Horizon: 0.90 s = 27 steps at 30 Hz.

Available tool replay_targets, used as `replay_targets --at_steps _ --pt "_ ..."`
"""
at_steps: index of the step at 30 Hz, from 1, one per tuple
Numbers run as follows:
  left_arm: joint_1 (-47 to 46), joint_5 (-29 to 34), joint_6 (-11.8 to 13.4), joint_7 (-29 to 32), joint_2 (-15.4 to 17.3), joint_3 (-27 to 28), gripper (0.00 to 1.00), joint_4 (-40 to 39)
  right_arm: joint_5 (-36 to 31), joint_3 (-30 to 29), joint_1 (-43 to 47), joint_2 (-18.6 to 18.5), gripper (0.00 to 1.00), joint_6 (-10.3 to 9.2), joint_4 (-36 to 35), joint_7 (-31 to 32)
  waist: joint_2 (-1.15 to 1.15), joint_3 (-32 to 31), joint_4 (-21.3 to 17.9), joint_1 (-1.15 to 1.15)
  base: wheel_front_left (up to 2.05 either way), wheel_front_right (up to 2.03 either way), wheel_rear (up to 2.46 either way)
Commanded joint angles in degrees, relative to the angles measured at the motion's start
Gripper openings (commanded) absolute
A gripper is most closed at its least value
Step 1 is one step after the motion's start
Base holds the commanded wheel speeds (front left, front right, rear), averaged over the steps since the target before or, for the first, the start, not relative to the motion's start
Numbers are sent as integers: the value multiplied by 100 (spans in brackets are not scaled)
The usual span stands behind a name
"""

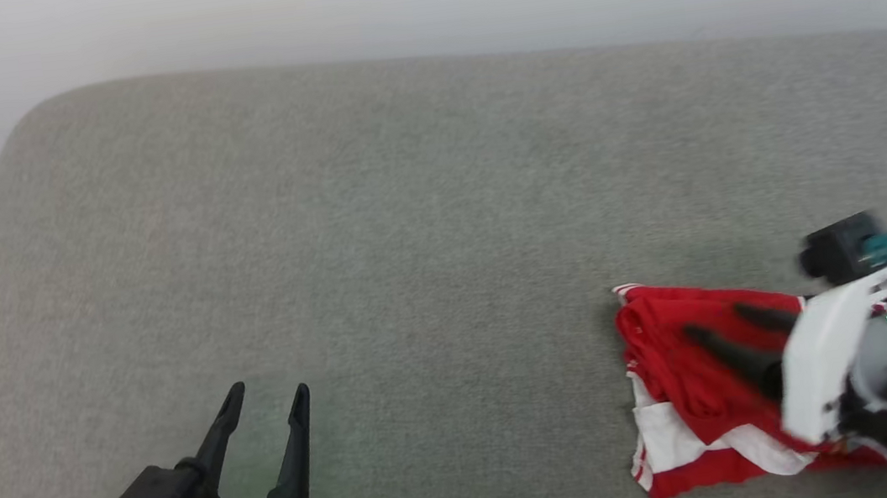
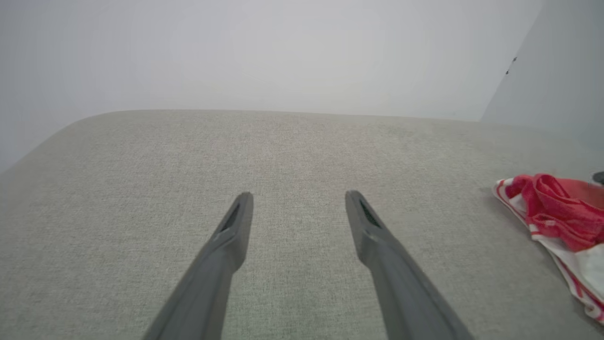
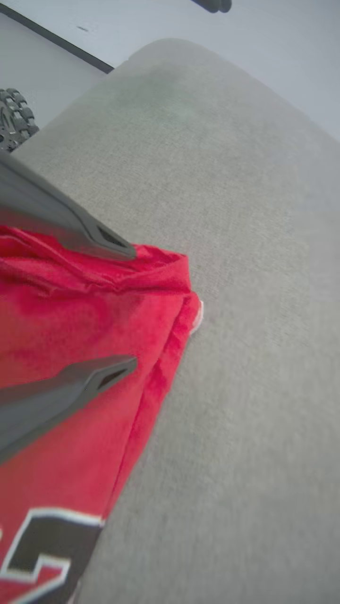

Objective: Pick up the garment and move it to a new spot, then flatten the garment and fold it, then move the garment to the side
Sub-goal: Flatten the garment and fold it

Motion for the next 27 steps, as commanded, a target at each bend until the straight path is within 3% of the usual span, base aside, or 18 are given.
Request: replay_targets --at_steps 1,5,11,14,20,27 --pt "82 -82 15 -30 16 -9 100 27 20 -181 -15 -113 100 -2 53 -181 0 -155 -146 0 0 0 0" --pt "76 -138 15 -30 0 -65 100 85 55 -475 86 -262 100 -2 329 -782 0 -297 -270 0 0 0 0" --pt "-60 -290 15 -30 -58 -198 100 262 -64 -651 156 -511 100 -2 1111 -2313 0 -418 -387 0 0 0 0" --pt "-70 -308 15 -30 -89 -196 100 317 -149 -625 136 -499 100 -2 1348 -2869 0 -475 -441 0 0 0 0" --pt "88 -368 15 -30 -72 -62 100 312 -517 -478 104 -278 100 -2 1889 -4651 0 -712 -574 0 0 0 0" --pt "314 -279 15 -30 -56 186 100 41 -1040 -898 451 117 100 -2 1661 -5003 0 -851 -528 0 0 0 0"
